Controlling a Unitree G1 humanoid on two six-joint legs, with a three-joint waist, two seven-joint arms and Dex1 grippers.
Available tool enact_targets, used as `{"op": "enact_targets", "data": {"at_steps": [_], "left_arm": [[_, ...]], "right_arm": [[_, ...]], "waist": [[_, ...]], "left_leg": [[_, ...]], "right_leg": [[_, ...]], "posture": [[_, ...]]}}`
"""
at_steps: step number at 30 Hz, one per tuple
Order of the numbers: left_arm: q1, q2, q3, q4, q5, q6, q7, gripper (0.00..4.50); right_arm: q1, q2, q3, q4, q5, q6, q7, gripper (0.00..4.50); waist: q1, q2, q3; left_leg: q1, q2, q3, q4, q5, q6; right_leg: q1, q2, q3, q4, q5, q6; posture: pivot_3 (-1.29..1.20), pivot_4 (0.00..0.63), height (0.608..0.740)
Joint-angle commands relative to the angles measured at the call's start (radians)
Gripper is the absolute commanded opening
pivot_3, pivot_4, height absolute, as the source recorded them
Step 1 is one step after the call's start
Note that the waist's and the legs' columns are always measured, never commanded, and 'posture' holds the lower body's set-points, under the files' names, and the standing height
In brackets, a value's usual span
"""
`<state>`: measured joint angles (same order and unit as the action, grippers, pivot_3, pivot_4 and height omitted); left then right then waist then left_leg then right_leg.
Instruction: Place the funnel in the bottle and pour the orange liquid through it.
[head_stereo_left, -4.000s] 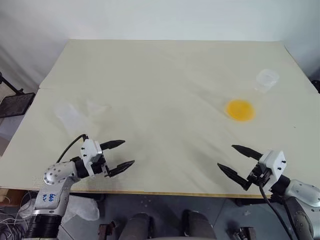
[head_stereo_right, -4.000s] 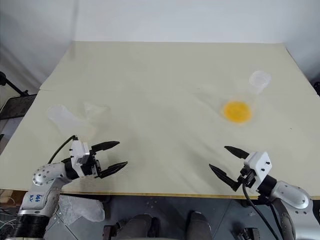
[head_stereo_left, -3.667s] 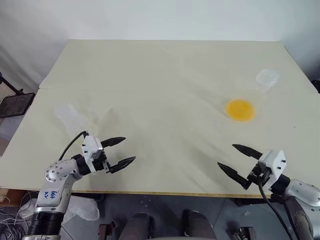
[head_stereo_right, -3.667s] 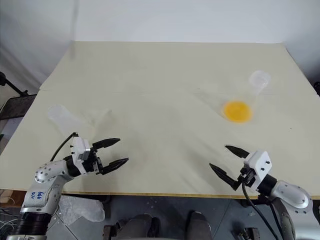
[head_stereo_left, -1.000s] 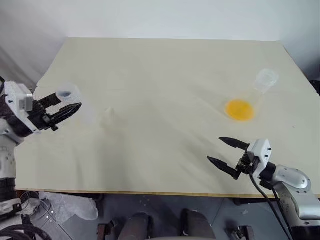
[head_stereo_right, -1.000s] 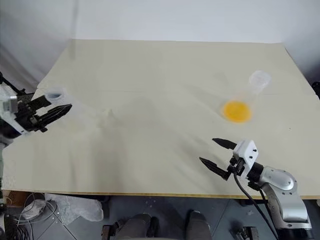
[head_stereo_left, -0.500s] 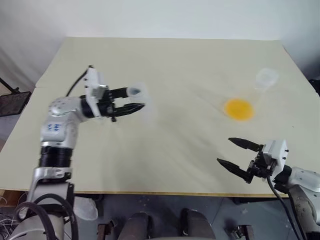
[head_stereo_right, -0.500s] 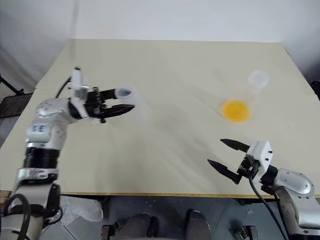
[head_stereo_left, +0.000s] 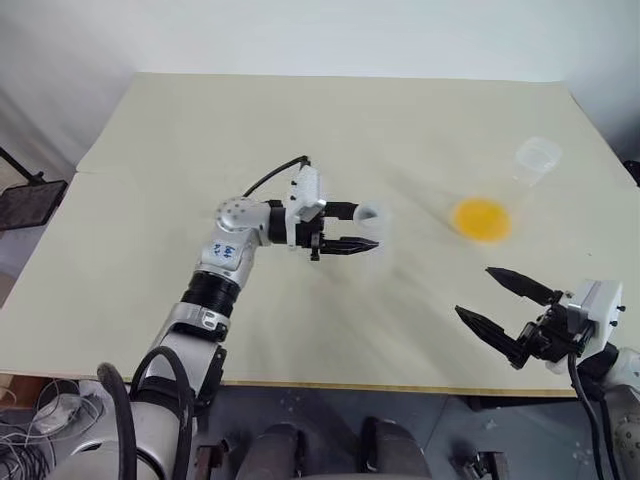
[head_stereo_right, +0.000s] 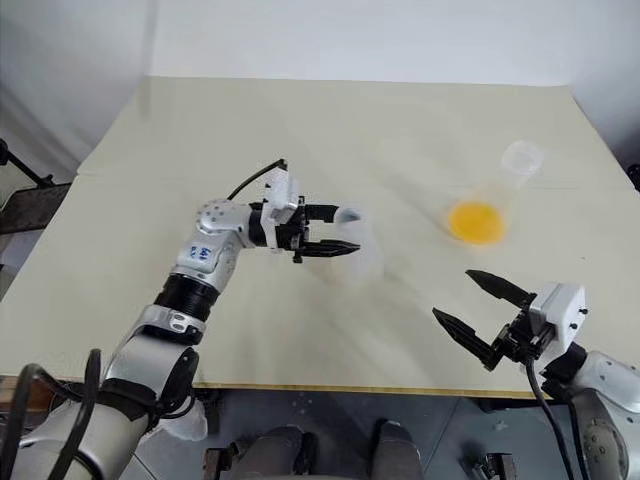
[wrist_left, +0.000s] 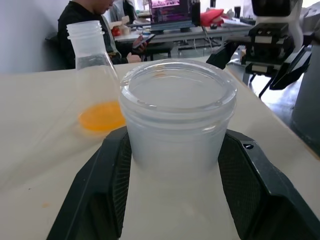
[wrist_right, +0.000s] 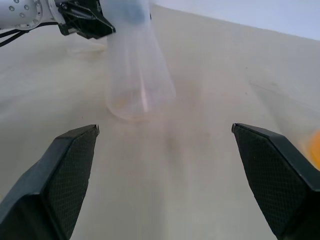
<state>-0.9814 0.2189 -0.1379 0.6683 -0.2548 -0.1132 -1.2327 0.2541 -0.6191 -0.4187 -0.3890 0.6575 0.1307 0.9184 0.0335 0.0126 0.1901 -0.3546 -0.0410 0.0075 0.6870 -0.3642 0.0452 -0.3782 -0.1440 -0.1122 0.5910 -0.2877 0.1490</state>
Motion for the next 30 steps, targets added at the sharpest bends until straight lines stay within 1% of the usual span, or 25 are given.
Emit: {"op": "enact_targets", "data": {"at_steps": [1,5,12,16,18,19,20,23,30], "left_arm": [[-0.038,-0.024,-0.002,0.027,0.026,-0.045,0.007,2.21],[-0.051,-0.049,-0.007,0.055,0.057,-0.065,0.027,2.21],[-0.055,-0.066,0.005,0.075,0.08,-0.008,0.085,2.21],[-0.04,-0.066,0.001,0.056,0.08,0.01,0.083,2.21],[-0.035,-0.061,-0.003,0.047,0.087,0.027,0.092,2.93],[-0.032,-0.061,0.001,0.034,0.079,0.052,0.092,3.18],[-0.029,-0.061,0.004,0.024,0.073,0.071,0.091,3.56],[-0.02,-0.058,0.013,-0.007,0.063,0.123,0.099,4.46],[-0.006,-0.043,0.022,-0.053,0.057,0.205,0.112,4.46]], "right_arm": [[0.023,0.013,-0.033,-0.044,-0.002,-0.028,-0.016,4.5],[0.039,0.022,-0.032,-0.05,-0.011,-0.04,-0.026,4.5],[0.044,0.026,-0.033,-0.052,-0.021,-0.056,-0.04,4.5],[0.039,0.025,-0.029,-0.053,-0.021,-0.057,-0.046,4.5],[0.036,0.023,-0.029,-0.05,-0.022,-0.058,-0.046,4.5],[0.032,0.021,-0.029,-0.046,-0.023,-0.059,-0.044,4.5],[0.03,0.019,-0.03,-0.043,-0.024,-0.06,-0.043,4.5],[0.021,0.015,-0.031,-0.033,-0.027,-0.062,-0.038,4.5],[0.003,0.009,-0.035,-0.01,-0.033,-0.064,-0.023,4.5]], "waist": [[0.001,0.0,0.0],[0.005,0.0,0.0],[0.013,0.0,0.0],[0.018,0.0,0.0],[0.018,0.0,0.0],[0.017,0.0,0.0],[0.017,0.0,0.0],[0.017,0.0,0.0],[0.017,0.0,0.0]], "left_leg": [[0.0,0.0,0.0,0.0,0.0,0.0],[0.0,0.0,0.0,0.0,0.0,0.0],[0.0,0.0,0.0,0.0,0.0,0.001],[0.0,0.0,0.0,0.001,0.0,0.001],[0.0,0.0,0.0,0.001,0.0,0.001],[0.0,0.0,0.0,0.001,0.0,0.001],[0.0,0.0,0.0,0.001,0.0,0.001],[0.0,0.0,0.0,0.001,0.0,0.001],[0.0,0.0,0.0,0.001,0.0,0.001]], "right_leg": [[0.0,0.0,0.0,0.0,0.0,0.0],[0.0,0.0,0.0,0.0,0.0,0.0],[0.0,0.0,0.0,0.0,0.0,0.0],[0.0,0.0,0.0,0.0,0.0,0.0],[0.0,0.0,0.0,0.0,0.0,0.0],[0.0,0.0,0.0,0.0,0.0,0.0],[0.0,0.0,0.0,0.0,0.0,0.0],[0.0,0.0,0.0,0.0,0.0,0.0],[0.0,0.0,0.0,0.0,0.0,0.0]], "posture": [[0.0,0.15,0.74],[0.0,0.15,0.74],[0.0,0.15,0.74],[0.0,0.15,0.74],[0.0,0.15,0.74],[0.0,0.15,0.74],[0.0,0.15,0.74],[0.0,0.15,0.74],[0.0,0.15,0.74]]}}
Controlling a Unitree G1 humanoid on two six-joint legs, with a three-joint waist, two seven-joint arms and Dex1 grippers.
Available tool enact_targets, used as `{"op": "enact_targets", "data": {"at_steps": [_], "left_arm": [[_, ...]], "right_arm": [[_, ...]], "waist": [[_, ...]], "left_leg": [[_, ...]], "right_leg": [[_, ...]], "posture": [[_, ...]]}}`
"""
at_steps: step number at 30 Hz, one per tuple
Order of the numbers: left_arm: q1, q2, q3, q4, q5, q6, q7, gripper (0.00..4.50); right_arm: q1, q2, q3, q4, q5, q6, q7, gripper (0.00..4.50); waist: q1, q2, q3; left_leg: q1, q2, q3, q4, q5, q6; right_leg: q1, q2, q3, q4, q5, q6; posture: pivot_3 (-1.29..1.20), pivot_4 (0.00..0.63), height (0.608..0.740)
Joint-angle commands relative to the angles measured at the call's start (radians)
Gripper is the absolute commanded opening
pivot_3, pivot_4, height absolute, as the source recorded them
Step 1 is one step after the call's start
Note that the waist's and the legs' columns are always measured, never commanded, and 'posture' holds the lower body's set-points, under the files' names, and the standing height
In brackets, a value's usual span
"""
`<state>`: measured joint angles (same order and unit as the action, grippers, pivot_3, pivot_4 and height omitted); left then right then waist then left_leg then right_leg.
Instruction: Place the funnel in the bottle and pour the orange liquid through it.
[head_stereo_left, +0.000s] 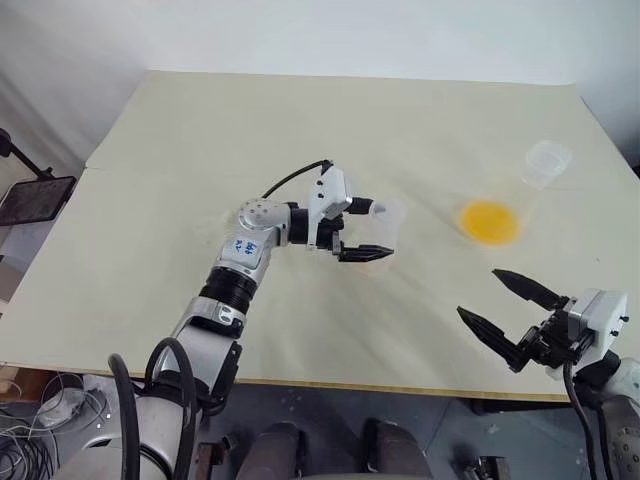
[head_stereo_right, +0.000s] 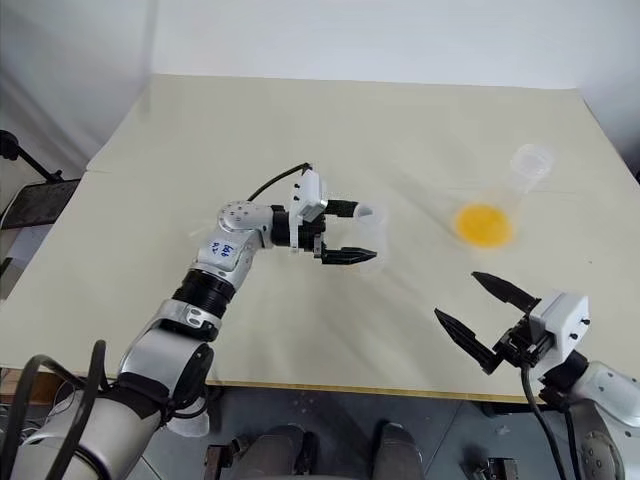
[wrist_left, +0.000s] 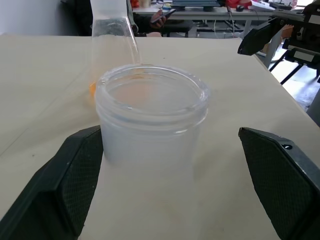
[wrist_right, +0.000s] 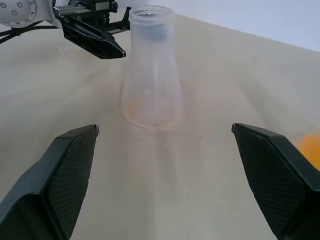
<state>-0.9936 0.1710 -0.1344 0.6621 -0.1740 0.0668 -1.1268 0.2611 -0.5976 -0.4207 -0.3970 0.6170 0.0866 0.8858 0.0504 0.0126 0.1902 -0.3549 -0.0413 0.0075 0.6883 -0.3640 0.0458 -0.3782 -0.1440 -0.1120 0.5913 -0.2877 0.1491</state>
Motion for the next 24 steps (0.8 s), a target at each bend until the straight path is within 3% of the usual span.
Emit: {"op": "enact_targets", "data": {"at_steps": [1,24], "left_arm": [[0.008,0.007,0.018,-0.048,-0.023,0.029,0.008,4.46],[0.019,0.069,0.04,-0.064,-0.022,0.036,0.057,4.46]], "right_arm": [[-0.006,-0.013,-0.033,0.0,0.007,-0.021,0.012,4.5],[-0.063,-0.021,-0.024,0.03,-0.013,-0.015,0.016,4.5]], "waist": [[0.0,0.0,0.0],[0.0,0.0,0.0]], "left_leg": [[0.0,0.0,0.0,0.0,0.0,0.0],[0.0,0.0,-0.001,0.002,0.0,0.0]], "right_leg": [[0.0,0.0,0.0,0.0,0.0,0.0],[0.0,0.0,0.0,0.001,0.0,0.0]], "posture": [[0.0,0.15,0.74],[0.0,0.15,0.74]]}}
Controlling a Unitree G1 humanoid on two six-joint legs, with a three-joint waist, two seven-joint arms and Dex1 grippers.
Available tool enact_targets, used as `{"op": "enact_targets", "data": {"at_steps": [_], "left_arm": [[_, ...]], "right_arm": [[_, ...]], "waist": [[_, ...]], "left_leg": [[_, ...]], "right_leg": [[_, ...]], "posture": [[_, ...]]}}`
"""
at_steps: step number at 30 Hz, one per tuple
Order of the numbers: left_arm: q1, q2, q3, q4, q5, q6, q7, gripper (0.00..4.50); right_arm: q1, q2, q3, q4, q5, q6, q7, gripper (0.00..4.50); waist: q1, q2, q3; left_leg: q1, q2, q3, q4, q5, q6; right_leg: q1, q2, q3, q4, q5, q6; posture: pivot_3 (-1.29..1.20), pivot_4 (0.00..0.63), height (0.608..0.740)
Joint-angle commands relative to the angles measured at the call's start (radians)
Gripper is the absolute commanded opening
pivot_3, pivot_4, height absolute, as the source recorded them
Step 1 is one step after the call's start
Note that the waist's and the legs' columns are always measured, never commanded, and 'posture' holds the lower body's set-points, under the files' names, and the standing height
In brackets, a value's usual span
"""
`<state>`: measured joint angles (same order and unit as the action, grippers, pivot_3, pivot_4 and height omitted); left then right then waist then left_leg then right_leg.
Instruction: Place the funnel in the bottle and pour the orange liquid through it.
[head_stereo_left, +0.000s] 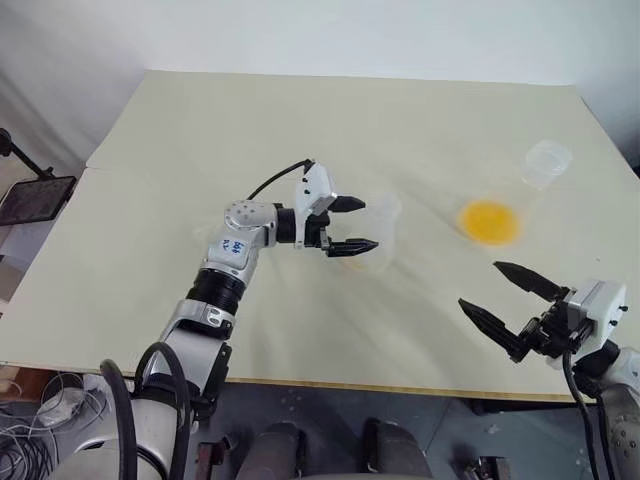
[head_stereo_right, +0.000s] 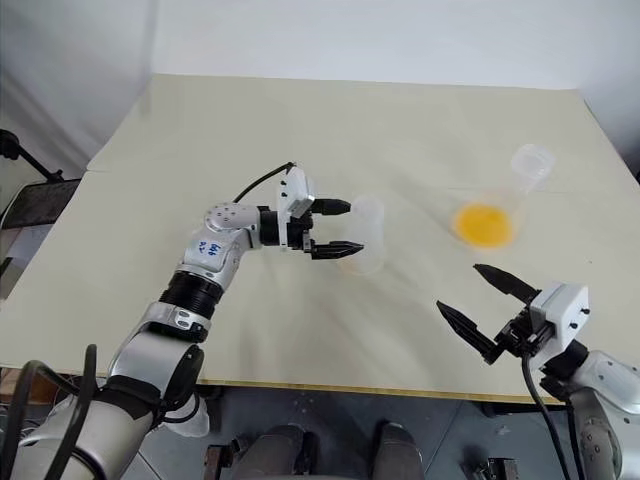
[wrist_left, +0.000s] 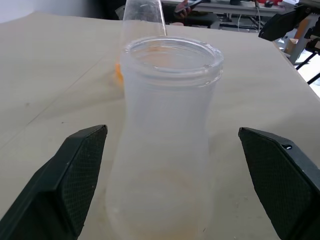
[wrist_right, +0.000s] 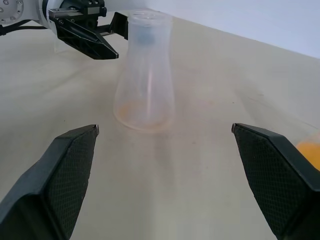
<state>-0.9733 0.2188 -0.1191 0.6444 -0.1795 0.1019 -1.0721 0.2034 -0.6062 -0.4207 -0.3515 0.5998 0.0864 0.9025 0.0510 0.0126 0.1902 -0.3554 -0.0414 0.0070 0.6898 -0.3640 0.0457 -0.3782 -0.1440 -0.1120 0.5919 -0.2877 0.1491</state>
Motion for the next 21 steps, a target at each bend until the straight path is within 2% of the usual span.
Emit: {"op": "enact_targets", "data": {"at_steps": [1,11,15,21], "left_arm": [[-0.001,0.029,0.03,-0.057,-0.02,0.009,-0.001,4.46],[0.15,0.212,0.099,-0.319,-0.059,0.113,0.004,4.46],[0.317,0.298,0.288,-0.479,-0.16,0.152,0.084,4.46],[0.608,0.394,0.469,-0.665,-0.24,0.169,0.122,4.46]], "right_arm": [[-0.006,-0.012,-0.023,-0.015,0.004,-0.015,-0.001,4.5],[-0.016,-0.028,-0.016,-0.009,0.014,0.0,0.023,4.5],[-0.036,-0.041,-0.005,0.014,0.019,0.012,0.046,4.5],[-0.084,-0.055,0.025,0.063,0.018,0.024,0.078,4.5]], "waist": [[-0.002,0.0,0.0],[-0.018,0.001,0.0],[-0.026,0.0,0.0],[-0.03,0.001,0.0]], "left_leg": [[0.0,0.0,0.0,0.0,0.0,0.0],[0.001,0.001,-0.001,0.0,0.0,0.0],[0.001,0.001,-0.003,0.001,0.0,0.0],[0.002,0.001,-0.003,0.001,-0.001,-0.002]], "right_leg": [[0.0,0.0,0.0,0.0,0.0,0.0],[0.0,0.0,0.001,0.002,0.0,0.0],[0.0,0.0,0.001,0.002,0.0,0.0],[0.0,0.0,0.003,0.003,0.0,0.0]], "posture": [[0.0,0.15,0.74],[0.0,0.15,0.74],[0.0,0.15,0.74],[0.0,0.15,0.74]]}}
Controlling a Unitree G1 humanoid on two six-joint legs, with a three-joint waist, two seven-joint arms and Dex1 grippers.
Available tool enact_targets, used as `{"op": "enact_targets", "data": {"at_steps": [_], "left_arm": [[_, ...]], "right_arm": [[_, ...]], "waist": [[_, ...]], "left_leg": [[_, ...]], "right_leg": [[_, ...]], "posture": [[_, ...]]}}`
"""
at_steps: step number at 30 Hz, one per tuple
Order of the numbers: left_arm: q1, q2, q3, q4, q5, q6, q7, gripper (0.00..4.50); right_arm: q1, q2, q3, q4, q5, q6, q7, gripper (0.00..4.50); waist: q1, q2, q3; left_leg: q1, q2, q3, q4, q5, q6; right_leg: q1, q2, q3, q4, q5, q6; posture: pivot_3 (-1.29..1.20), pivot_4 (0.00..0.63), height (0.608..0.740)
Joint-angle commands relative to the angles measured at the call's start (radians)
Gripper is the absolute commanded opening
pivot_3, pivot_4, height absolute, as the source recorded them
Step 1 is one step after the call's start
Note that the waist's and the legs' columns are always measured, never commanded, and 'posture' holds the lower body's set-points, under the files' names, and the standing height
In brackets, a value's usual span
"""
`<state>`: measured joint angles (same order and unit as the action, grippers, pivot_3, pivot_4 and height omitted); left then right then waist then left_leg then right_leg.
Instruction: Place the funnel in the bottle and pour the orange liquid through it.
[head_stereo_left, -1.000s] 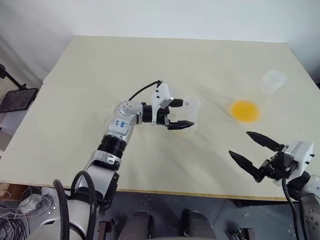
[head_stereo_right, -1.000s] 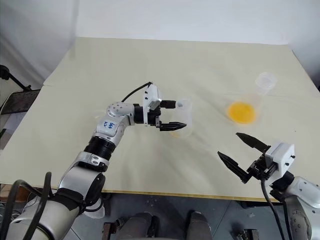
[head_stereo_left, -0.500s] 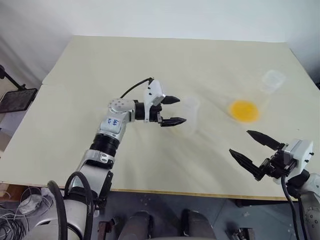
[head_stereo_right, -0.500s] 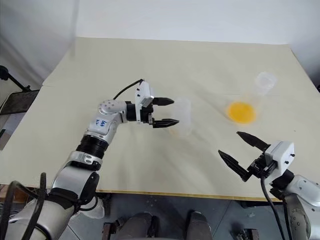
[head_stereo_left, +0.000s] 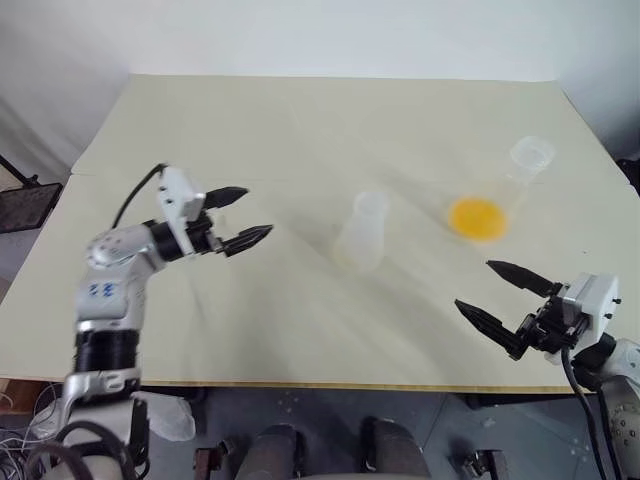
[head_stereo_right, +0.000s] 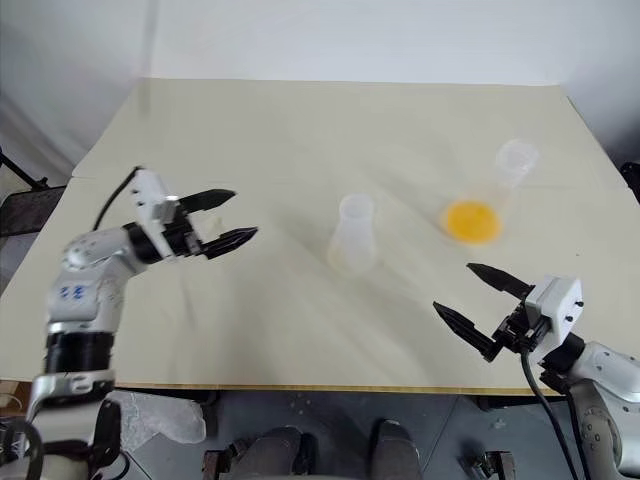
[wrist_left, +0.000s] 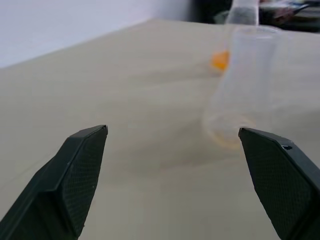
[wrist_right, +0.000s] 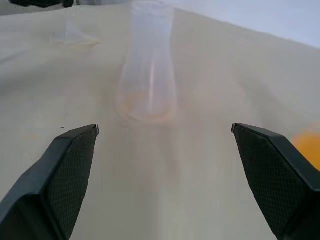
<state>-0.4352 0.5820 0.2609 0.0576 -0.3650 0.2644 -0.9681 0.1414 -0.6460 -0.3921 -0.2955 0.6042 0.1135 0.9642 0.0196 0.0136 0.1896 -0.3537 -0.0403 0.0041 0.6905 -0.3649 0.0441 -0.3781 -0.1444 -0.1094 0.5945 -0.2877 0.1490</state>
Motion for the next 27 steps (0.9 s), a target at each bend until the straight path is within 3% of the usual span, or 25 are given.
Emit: {"op": "enact_targets", "data": {"at_steps": [1,7,11,14,27], "left_arm": [[0.113,0.04,0.122,-0.094,-0.07,0.018,0.032,4.46],[0.409,0.054,0.29,-0.153,-0.114,0.019,0.081,4.46],[0.466,0.038,0.292,-0.145,-0.113,-0.015,0.105,4.46],[0.442,0.019,0.255,-0.129,-0.1,-0.037,0.131,4.46],[0.106,0.027,0.102,0.313,0.082,-0.286,0.242,4.46]], "right_arm": [[-0.033,-0.015,0.001,0.016,0.013,-0.003,0.02,4.5],[-0.079,-0.023,0.024,0.057,0.01,0.0,0.05,4.5],[-0.099,-0.026,0.035,0.075,0.007,0.002,0.067,4.5],[-0.116,-0.023,0.042,0.087,0.001,0.0,0.073,4.5],[-0.093,-0.013,0.018,0.082,-0.011,-0.016,0.05,4.5]], "waist": [[0.001,0.0,0.0],[0.007,0.0,0.0],[0.011,0.0,0.0],[0.009,0.0,0.0],[0.004,0.0,0.0]], "left_leg": [[0.0,0.0,0.0,0.0,0.0,0.0],[0.0,0.0,-0.004,0.001,-0.001,-0.001],[-0.001,-0.001,-0.005,0.001,-0.001,-0.001],[0.0,-0.001,-0.005,0.001,-0.001,-0.001],[0.001,-0.001,0.001,-0.001,-0.001,-0.001]], "right_leg": [[0.0,0.0,0.001,0.0,0.0,0.0],[0.002,-0.002,0.004,-0.001,0.0,0.0],[0.002,-0.003,0.004,-0.002,0.0,-0.001],[0.002,-0.003,0.004,-0.001,0.0,-0.001],[0.0,-0.001,-0.002,0.0,0.0,-0.001]], "posture": [[0.0,0.15,0.74],[0.0,0.15,0.74],[0.0,0.15,0.74],[0.0,0.15,0.74],[0.0,0.15,0.74]]}}
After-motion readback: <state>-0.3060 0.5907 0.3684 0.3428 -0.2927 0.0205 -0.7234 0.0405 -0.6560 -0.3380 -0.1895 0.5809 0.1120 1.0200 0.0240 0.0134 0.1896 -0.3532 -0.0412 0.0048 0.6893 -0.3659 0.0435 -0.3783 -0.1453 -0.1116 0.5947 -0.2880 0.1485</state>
